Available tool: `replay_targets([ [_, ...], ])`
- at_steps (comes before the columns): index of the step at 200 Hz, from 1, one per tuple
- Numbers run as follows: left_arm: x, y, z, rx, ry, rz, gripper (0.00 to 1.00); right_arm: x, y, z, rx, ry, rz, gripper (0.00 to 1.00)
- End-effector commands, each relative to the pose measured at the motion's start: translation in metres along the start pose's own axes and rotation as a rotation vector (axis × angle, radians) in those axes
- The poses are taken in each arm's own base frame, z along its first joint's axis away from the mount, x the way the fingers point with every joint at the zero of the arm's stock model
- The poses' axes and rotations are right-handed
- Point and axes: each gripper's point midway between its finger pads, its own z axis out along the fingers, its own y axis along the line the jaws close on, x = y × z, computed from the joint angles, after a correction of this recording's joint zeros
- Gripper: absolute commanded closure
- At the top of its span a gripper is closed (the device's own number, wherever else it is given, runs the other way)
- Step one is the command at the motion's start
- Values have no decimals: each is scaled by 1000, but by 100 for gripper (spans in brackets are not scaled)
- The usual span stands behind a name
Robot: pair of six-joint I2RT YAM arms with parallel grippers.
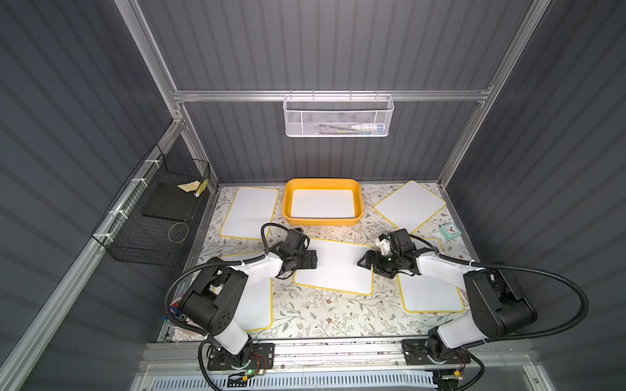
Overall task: Put the whiteboard into the storage box
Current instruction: Pick up the whiteboard at the center of the board.
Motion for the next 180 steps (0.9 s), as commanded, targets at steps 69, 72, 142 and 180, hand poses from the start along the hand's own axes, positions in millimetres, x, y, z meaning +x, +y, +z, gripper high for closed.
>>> replay_targets([
  [69, 60, -8, 20, 88, 216, -59, 14, -1, 34, -6, -120, 23, -15, 14],
  [72, 60, -8, 20, 88, 215, -60, 14, -2, 35, -7, -122, 21, -16, 14],
  [142, 64, -4, 18, 80, 214, -69, 14, -8, 48, -14, -156, 7, -26, 14],
  [180, 67, -6, 23, 90, 233, -86, 14, -8, 53, -20, -171, -4, -35, 14],
])
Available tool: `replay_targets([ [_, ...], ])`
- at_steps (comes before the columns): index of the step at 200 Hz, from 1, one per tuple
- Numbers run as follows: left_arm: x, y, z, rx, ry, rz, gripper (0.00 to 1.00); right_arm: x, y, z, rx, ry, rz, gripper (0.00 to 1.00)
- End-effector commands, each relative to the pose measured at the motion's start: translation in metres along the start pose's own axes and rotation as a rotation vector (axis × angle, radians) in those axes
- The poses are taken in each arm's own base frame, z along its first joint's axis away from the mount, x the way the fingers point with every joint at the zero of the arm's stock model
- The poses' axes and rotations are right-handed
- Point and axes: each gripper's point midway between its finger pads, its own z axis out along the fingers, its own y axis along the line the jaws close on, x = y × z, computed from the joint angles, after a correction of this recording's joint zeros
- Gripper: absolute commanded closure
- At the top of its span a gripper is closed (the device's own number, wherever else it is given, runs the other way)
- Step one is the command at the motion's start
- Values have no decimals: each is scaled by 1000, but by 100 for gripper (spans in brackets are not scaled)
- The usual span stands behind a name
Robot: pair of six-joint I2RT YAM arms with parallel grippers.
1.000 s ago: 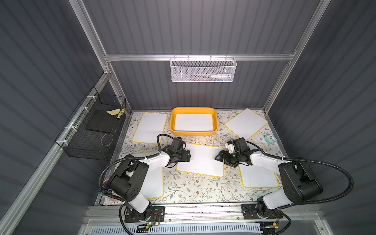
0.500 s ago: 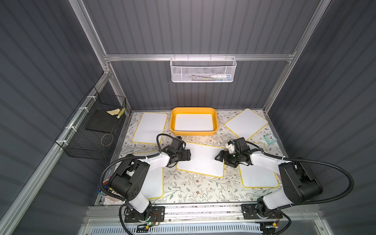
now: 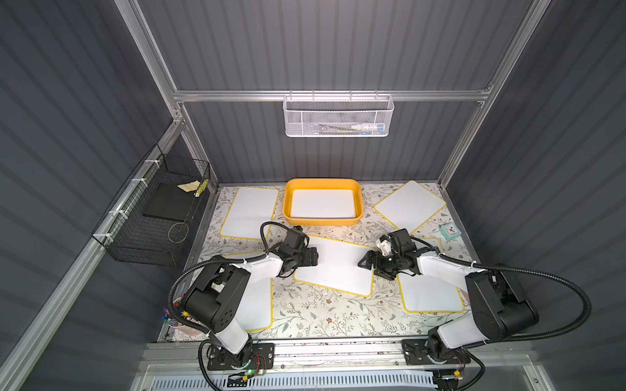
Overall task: Put the whiteboard into the storage box
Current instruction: Pick up the whiteboard at the center of the board.
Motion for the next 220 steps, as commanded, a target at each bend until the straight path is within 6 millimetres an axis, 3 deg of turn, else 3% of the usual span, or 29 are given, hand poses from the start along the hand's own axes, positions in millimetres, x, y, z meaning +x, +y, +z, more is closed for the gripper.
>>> replay_targets([
  [1, 80, -1, 12, 56, 289, -71, 14, -11, 51, -15, -173, -24, -86, 14],
  [220, 86, -1, 15, 69, 298, -93, 14, -22, 77, -43, -223, -83, -131, 14],
])
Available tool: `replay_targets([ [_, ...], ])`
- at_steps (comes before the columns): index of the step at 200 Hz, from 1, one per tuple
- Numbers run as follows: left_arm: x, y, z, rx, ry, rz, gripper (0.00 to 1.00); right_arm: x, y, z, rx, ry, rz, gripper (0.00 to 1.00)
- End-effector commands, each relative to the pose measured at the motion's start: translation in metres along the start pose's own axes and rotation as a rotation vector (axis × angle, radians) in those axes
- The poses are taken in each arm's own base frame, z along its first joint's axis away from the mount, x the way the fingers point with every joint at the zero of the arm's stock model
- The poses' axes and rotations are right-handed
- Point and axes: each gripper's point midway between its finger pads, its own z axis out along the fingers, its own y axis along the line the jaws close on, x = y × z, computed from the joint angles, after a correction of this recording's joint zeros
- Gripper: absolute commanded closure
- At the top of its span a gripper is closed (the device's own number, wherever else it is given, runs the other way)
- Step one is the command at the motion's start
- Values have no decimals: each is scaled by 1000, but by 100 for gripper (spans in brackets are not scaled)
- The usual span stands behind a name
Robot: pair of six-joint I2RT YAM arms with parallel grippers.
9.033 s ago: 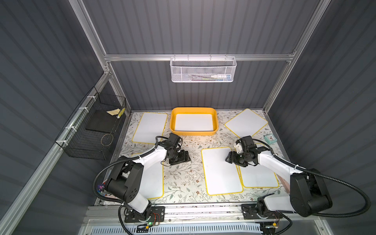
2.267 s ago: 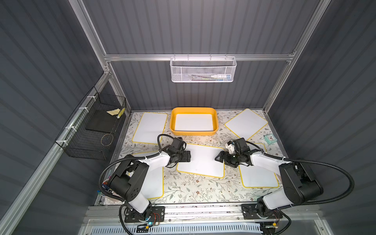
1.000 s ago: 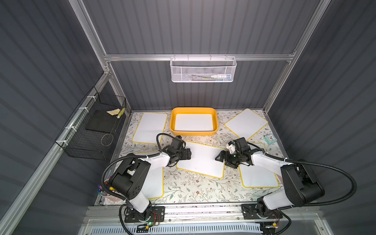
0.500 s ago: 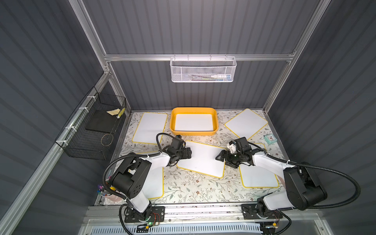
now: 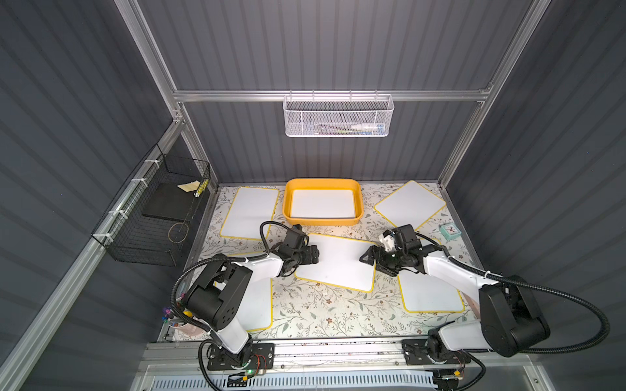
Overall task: Put the whiteboard into the storage box
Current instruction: Pick up the whiteboard at the center of the board.
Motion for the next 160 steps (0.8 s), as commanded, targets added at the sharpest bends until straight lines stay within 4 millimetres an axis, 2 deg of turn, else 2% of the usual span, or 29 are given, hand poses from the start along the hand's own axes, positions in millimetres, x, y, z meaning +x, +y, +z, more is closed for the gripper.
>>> replay_targets([
  [1, 94, 4, 7, 41, 335, -71, 14, -13, 58, -16, -203, -35, -122, 14],
  [50, 94, 3, 8, 50, 338, -79, 14, -14, 66, -22, -261, -59, -148, 14],
  [104, 90, -1, 8, 60, 332, -79, 14, -13, 69, -20, -328, -63, -152, 15],
  [122, 90, -1, 7, 60, 331, -80, 14, -14, 63, -16, -303, -64, -146, 15],
  [160, 90, -1, 6, 61, 330, -80, 14, -12, 30, 1, -178, -43, -108, 14],
])
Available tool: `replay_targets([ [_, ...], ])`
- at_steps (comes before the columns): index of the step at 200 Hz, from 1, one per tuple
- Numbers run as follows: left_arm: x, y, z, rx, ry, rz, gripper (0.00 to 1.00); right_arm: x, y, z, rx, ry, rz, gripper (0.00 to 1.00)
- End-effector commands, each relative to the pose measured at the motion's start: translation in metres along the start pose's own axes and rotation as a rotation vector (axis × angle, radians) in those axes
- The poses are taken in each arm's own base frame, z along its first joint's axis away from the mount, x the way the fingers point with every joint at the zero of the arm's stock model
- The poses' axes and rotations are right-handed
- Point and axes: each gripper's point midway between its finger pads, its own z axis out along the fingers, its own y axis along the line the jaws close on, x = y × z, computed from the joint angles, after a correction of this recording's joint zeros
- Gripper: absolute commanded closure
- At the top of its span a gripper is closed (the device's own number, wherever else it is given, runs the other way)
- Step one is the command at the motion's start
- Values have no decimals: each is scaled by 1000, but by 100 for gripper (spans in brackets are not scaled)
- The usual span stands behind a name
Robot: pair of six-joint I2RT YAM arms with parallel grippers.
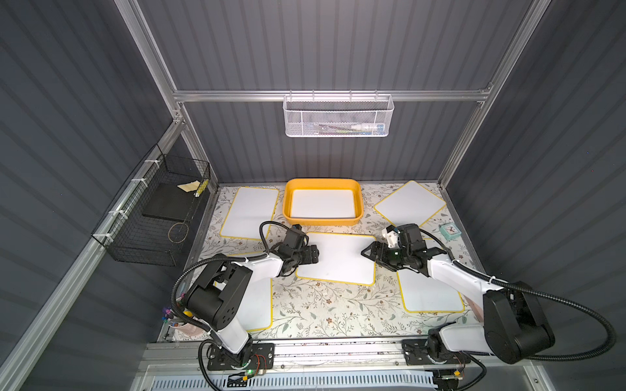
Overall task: Put the whiteboard into the storage box
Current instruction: Pick up the whiteboard at the center of the board.
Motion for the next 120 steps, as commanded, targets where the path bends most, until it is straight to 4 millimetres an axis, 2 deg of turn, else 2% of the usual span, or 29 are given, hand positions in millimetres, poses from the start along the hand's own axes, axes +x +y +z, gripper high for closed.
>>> replay_targets([
  [1, 92, -1, 6, 58, 336, -76, 14, 7, 24, 8, -123, 54, -63, 14],
  [47, 95, 2, 5, 52, 343, -78, 14, 14, 0, 26, -57, 89, -34, 14],
  [92, 104, 9, 3, 34, 356, -77, 14, 7, -34, 33, 137, 107, -65, 14],
  [120, 110, 13, 2, 26, 360, -90, 14, 12, -34, 41, 108, 131, -48, 14],
])
